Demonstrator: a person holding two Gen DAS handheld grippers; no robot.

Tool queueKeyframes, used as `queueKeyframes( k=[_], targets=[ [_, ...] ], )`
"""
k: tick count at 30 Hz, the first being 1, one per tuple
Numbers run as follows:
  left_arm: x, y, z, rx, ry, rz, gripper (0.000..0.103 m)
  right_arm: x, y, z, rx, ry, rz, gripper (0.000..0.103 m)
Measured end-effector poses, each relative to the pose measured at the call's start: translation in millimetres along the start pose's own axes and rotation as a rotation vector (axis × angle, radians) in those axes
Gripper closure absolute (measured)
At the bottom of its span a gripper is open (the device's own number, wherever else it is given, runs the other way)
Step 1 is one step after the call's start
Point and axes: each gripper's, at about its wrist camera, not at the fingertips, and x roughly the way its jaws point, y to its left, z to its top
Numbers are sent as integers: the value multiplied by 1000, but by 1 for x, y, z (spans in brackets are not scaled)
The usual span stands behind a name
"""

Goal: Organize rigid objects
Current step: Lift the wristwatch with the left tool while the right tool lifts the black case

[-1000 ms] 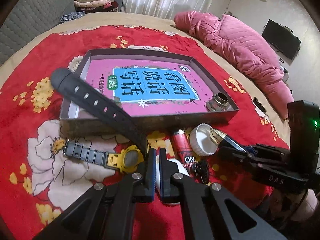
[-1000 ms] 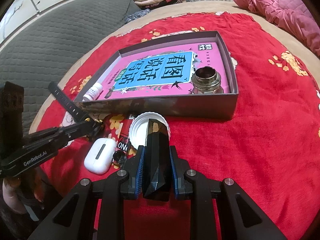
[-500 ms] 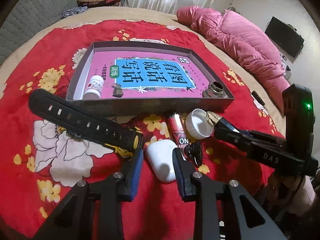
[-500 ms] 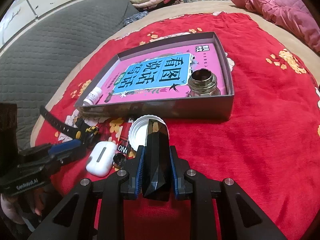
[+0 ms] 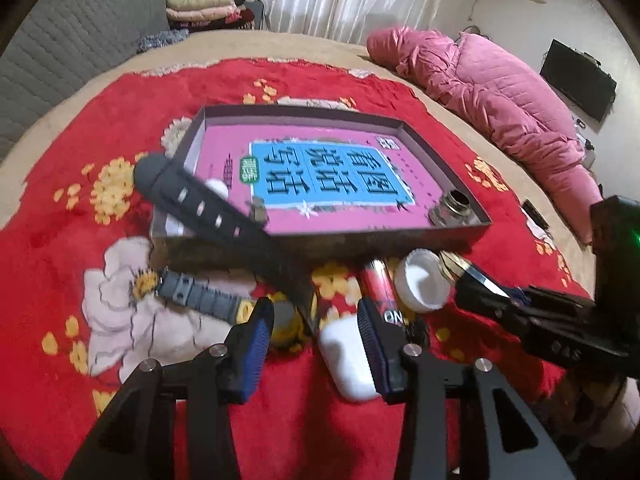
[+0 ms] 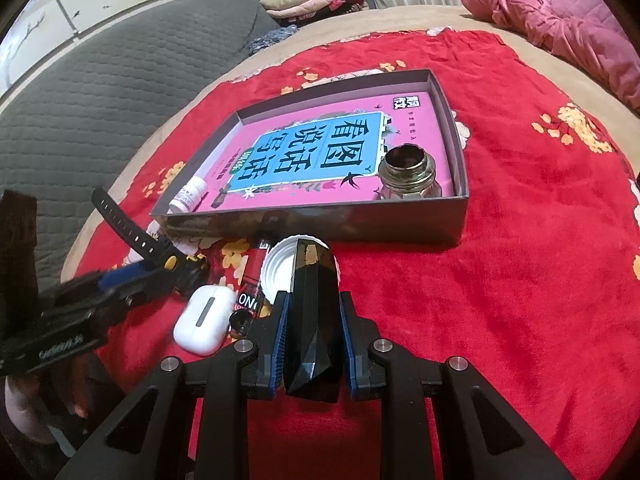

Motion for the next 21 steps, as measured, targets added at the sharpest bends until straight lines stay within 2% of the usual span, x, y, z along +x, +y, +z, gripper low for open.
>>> queueKeyframes(
  k=[2, 4, 6, 8, 11, 14, 21],
  targets=[
    [3, -2, 3, 10, -13, 10, 60, -1, 1, 0, 0, -6, 2, 79],
    [8, -2, 5, 14, -14, 10, 66, -2, 1, 1, -5, -15, 4, 79],
    [13, 0, 6, 7, -5, 9, 82, -3, 3, 1, -14, -22, 4, 79],
    [16, 3, 6, -4, 2, 15, 85, -3, 4, 1, -21, -22, 3, 79],
    [21, 10, 7, -40, 8, -22, 86, -2, 5, 1, -25, -20, 8, 79],
    [20, 11, 7, -46, -4, -45, 95, -2, 6, 0, -30, -20, 5, 79],
    [21, 18, 9, -82, -8, -87, 96, 2, 7, 0, -29, -9, 6, 79]
  ],
)
